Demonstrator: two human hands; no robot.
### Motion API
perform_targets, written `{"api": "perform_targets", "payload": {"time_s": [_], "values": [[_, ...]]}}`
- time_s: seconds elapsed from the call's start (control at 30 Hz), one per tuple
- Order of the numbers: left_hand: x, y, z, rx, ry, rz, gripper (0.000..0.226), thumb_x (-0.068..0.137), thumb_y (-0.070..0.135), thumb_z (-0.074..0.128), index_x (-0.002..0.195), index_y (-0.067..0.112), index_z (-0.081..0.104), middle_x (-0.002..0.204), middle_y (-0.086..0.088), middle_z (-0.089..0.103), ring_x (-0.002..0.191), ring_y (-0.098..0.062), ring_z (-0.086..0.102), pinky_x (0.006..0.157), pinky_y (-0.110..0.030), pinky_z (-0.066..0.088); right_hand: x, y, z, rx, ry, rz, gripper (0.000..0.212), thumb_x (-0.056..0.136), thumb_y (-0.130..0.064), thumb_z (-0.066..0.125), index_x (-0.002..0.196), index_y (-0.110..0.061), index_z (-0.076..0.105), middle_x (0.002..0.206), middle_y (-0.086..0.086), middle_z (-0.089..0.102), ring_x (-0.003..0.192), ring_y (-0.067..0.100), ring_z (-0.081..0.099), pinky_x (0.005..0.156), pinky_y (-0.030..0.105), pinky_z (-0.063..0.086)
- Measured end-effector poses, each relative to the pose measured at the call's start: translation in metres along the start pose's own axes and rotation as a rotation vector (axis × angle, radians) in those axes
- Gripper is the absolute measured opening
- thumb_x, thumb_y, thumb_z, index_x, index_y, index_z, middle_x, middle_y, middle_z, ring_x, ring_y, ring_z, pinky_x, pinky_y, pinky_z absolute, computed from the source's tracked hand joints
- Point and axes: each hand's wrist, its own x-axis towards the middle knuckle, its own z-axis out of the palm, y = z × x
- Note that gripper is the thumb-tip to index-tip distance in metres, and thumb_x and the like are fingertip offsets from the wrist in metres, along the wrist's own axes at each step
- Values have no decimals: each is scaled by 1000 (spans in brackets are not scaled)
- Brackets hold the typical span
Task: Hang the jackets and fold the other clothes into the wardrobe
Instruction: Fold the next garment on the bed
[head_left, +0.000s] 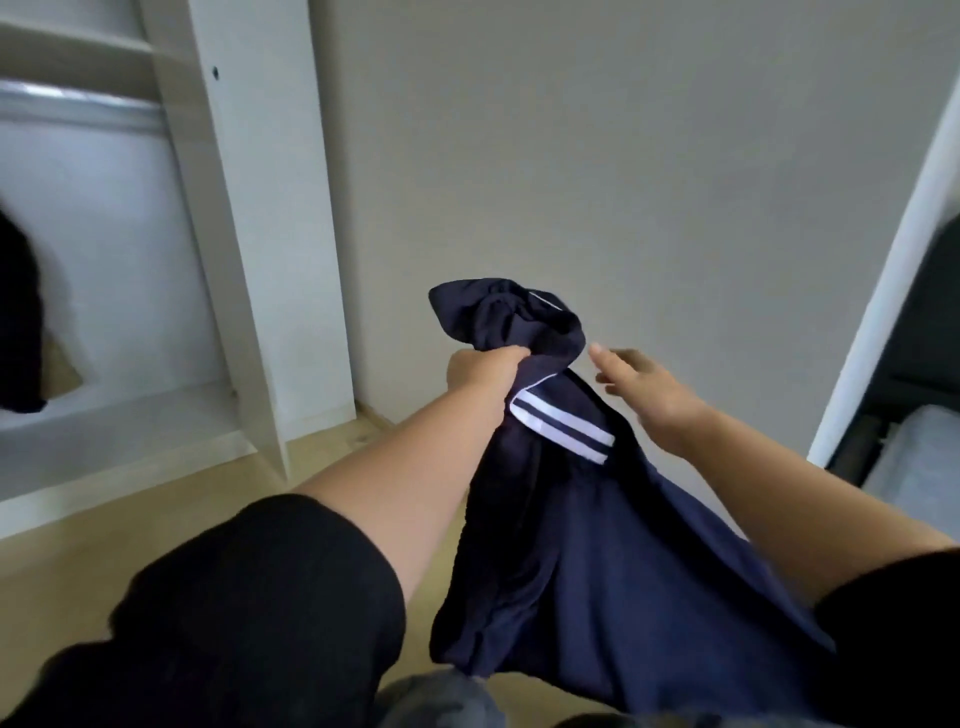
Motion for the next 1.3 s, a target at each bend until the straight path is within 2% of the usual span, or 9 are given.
{"api": "perform_targets", "payload": {"time_s": [0.23, 0.37, 0.5, 0.57, 0.77, 0.87, 1.0, 1.1, 1.3], "values": [[9, 47, -24, -345, 7, -78, 29, 78, 7, 62, 107, 6, 60, 98, -11, 63, 104, -31, 64, 96, -43, 50, -17, 8, 53, 90, -300, -276, 55, 84, -23, 72, 132, -25, 46, 123, -14, 60, 110, -2, 59, 84, 9, 47], [10, 65, -43, -412, 48, -62, 31, 84, 5, 55, 116, 7, 57, 99, -7, 58, 100, -25, 60, 95, -34, 48, -11, -1, 98, 169, -310, -160, 63, 78, -20, 78, 132, -14, 46, 122, -5, 62, 109, 10, 61, 92, 26, 50], [22, 72, -75, -380, 76, -31, 38, 94, 12, 50, 131, 6, 50, 127, -12, 57, 117, -27, 56, 87, -34, 48, -7, -8, 137, 237, -182, 25, 20, 88, -8, 64, 107, -3, 65, 89, 7, 70, 80, 21, 67, 72, 30, 55], [23, 73, -92, -436, -4, -57, 34, 96, 16, 50, 129, 5, 51, 119, -14, 59, 99, -24, 62, 73, -31, 53, -4, -14, 146, 270, -114, 76, 11, 91, -4, 59, 99, -2, 65, 89, 11, 69, 79, 25, 65, 75, 34, 55], [18, 70, -125, 443, -377, 85, 18, 91, 31, 60, 108, 27, 56, 110, 8, 61, 102, -8, 58, 92, -33, 44, 16, -45, 137, 286, 4, 69, 18, 94, -1, 54, 106, 7, 63, 97, 16, 65, 87, 26, 61, 75, 37, 50], [15, 61, -134, 692, -566, 138, 41, 86, 26, 70, 121, 34, 50, 111, 18, 57, 106, -2, 55, 86, -27, 44, 24, -63, 127, 166, -7, 84, 22, 94, -5, 54, 111, 7, 62, 99, 14, 62, 85, 22, 58, 70, 30, 45], [18, 57, -124, 651, -464, 320, 49, 86, 25, 69, 127, 34, 45, 107, 10, 59, 99, -11, 63, 83, -27, 52, 26, -78, 109, -4, -33, 129, 25, 94, -6, 52, 113, 8, 60, 113, 20, 64, 95, 30, 62, 77, 38, 48], [17, 66, -109, 610, -456, 404, 23, 88, 26, 62, 109, 30, 55, 92, 0, 66, 71, -12, 67, 67, -25, 55, 25, -84, 97, -164, -55, 21, 24, 90, -2, 49, 107, 9, 63, 109, 24, 66, 94, 32, 64, 76, 36, 49], [15, 93, -85, 602, -404, 307, 12, 84, 21, 49, 80, 18, 60, 56, -3, 60, 42, -17, 52, 42, -20, 40, 22, -91, 72, -90, -152, -42, 32, 89, -31, 63, 95, 1, 68, 98, 13, 70, 83, 22, 65, 78, 31, 52]]}}
